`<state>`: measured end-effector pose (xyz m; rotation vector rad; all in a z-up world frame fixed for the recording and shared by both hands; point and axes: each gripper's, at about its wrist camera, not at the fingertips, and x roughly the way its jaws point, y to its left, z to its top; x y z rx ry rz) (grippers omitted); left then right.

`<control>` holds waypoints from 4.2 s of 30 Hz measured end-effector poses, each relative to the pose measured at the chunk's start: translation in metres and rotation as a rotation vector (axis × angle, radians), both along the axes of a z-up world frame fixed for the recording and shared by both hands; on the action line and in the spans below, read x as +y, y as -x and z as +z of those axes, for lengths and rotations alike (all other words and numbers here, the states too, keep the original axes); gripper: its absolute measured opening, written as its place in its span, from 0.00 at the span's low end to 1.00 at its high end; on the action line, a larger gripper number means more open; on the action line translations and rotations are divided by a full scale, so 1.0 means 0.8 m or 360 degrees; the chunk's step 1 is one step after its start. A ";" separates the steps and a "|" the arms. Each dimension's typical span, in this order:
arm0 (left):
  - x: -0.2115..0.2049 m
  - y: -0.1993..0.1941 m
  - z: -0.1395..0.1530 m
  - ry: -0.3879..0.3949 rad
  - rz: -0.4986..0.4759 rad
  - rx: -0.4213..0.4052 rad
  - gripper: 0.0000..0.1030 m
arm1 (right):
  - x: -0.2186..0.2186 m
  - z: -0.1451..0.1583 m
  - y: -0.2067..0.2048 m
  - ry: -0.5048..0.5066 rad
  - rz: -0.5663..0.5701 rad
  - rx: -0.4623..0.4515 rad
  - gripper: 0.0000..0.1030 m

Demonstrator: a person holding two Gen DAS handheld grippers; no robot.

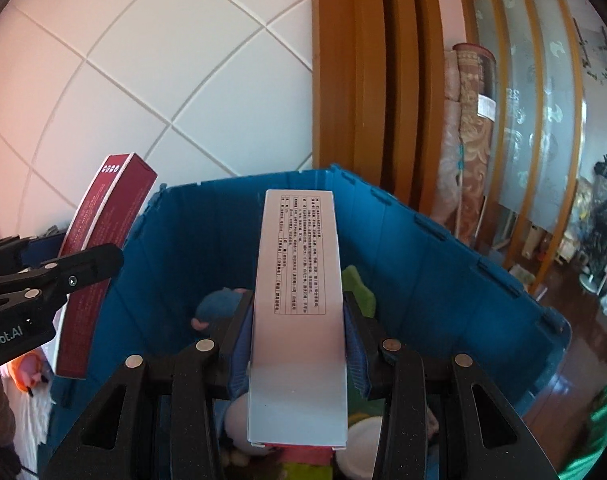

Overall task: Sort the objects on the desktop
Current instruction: 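Carry both boxes to the blue crate and open both tools inside, then move both tools back from the crate to the pile, then grasp the pink pig plush with left tool while right tool grips it too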

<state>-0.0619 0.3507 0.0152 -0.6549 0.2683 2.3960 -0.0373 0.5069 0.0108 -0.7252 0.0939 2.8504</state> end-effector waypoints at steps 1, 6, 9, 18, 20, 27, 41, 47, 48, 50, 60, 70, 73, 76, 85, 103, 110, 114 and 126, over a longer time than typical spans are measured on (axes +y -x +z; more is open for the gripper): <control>0.005 0.001 -0.002 0.0025 0.0005 0.0000 0.42 | 0.004 -0.007 0.003 0.0010 -0.0002 -0.0021 0.39; 0.026 0.009 -0.015 0.0053 -0.0018 -0.0076 0.43 | 0.010 -0.014 0.006 -0.0022 -0.0039 -0.0033 0.39; 0.037 0.010 -0.020 0.0120 -0.0012 -0.0042 0.47 | 0.015 -0.013 0.009 -0.0008 -0.0036 -0.0036 0.39; 0.031 0.020 -0.027 0.0114 0.0024 -0.0110 0.59 | 0.015 -0.006 -0.004 0.0025 -0.0076 -0.0003 0.59; 0.029 0.024 -0.029 0.0104 0.0040 -0.0133 0.59 | 0.015 -0.006 -0.007 0.0020 -0.0078 0.0017 0.62; 0.029 0.022 -0.030 0.0124 0.0105 -0.0089 0.59 | 0.016 -0.004 -0.009 -0.0002 -0.0079 0.0049 0.66; 0.004 0.021 -0.028 -0.0003 0.0221 -0.0064 0.59 | 0.018 -0.001 -0.011 -0.0049 -0.0106 0.0075 0.93; -0.054 0.011 -0.007 -0.0235 0.0236 -0.0021 0.60 | 0.011 -0.001 -0.012 -0.0072 -0.0105 0.0023 1.00; -0.069 0.006 -0.001 -0.0254 0.0293 0.0043 0.60 | 0.008 0.000 -0.014 -0.0067 -0.0100 0.0023 1.00; -0.099 -0.001 0.002 -0.0288 0.0401 0.0130 0.60 | 0.001 0.004 -0.020 -0.0055 -0.0082 0.0022 1.00; -0.261 0.007 -0.037 -0.0250 0.0652 0.0002 0.60 | -0.101 0.051 -0.045 -0.0065 0.0126 0.0197 1.00; -0.487 0.010 -0.107 -0.0072 0.0972 -0.0102 0.78 | -0.289 0.049 -0.012 -0.0042 0.0495 0.0140 1.00; -0.559 0.015 -0.137 -0.0030 0.1025 -0.0153 0.78 | -0.354 0.026 0.012 -0.0013 0.0599 0.0041 1.00; -0.619 0.029 -0.167 0.0037 0.1051 -0.0222 0.78 | -0.413 -0.003 0.033 0.0037 0.0678 -0.0065 1.00; -0.741 0.087 -0.276 0.0193 0.0990 -0.0501 0.78 | -0.579 -0.128 0.099 0.0157 0.0818 -0.0459 1.00; -0.753 0.194 -0.372 0.0239 0.0544 -0.0763 0.82 | -0.746 -0.293 0.196 0.0178 0.0959 -0.1036 1.00; -0.735 0.205 -0.382 0.0326 0.0398 -0.0763 0.88 | -0.752 -0.324 0.226 0.0223 0.0972 -0.1154 1.00; -0.729 0.221 -0.391 0.0300 0.0377 -0.0817 0.95 | -0.746 -0.330 0.233 0.0254 0.0967 -0.1181 1.00; -0.703 0.207 -0.381 0.0287 0.0365 -0.0796 0.78 | -0.723 -0.326 0.226 0.0288 0.1039 -0.1183 0.81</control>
